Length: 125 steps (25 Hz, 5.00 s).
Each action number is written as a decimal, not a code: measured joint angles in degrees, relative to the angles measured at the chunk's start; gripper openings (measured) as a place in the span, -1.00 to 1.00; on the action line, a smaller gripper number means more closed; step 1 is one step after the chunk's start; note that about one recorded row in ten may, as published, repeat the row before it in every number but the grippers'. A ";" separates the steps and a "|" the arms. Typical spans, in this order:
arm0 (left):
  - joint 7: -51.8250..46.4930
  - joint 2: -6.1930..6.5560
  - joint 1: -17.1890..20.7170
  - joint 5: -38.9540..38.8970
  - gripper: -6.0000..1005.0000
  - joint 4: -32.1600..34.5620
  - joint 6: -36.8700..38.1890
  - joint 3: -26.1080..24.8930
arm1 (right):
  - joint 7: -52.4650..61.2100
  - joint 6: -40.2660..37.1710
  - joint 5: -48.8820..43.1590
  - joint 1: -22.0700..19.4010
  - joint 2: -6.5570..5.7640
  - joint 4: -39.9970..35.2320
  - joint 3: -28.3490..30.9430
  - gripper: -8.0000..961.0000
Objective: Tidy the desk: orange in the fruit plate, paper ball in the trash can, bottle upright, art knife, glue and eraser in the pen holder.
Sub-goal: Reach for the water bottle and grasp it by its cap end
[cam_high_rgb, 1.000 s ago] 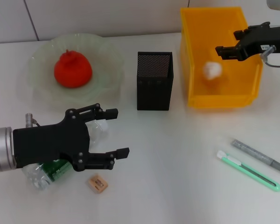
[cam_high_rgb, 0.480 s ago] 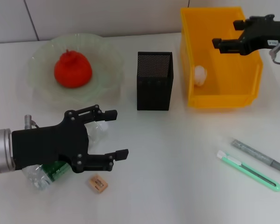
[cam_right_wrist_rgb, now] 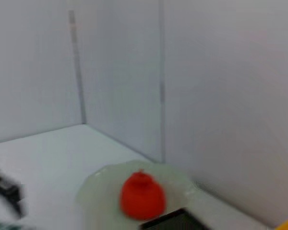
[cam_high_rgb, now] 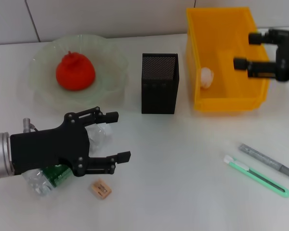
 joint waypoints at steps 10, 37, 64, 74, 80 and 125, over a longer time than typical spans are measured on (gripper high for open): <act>-1.41 -0.21 0.25 -0.12 0.72 -0.07 -0.31 -4.30 | -13.60 -17.44 -0.25 -2.14 -0.08 7.01 4.82 0.57; -27.01 -0.32 5.13 4.85 0.72 22.23 -20.87 6.33 | -24.97 -19.49 -0.48 -3.26 -1.83 23.38 13.87 0.57; -73.71 -0.53 5.18 42.05 0.72 51.64 -22.89 25.06 | -24.62 -14.93 -0.12 -2.32 -1.36 26.27 14.71 0.57; -83.05 -0.77 3.48 51.69 0.72 49.31 -25.82 31.39 | -24.66 -14.92 -0.12 -2.18 -1.23 26.73 14.90 0.57; -85.24 -0.80 2.73 51.70 0.72 45.95 -26.98 32.47 | -24.66 -14.94 -0.12 -2.13 -1.04 26.75 15.07 0.57; -84.95 -0.70 -2.13 52.54 0.62 32.13 -34.80 33.73 | -24.76 -14.88 -0.23 -1.68 -0.90 28.50 15.16 0.57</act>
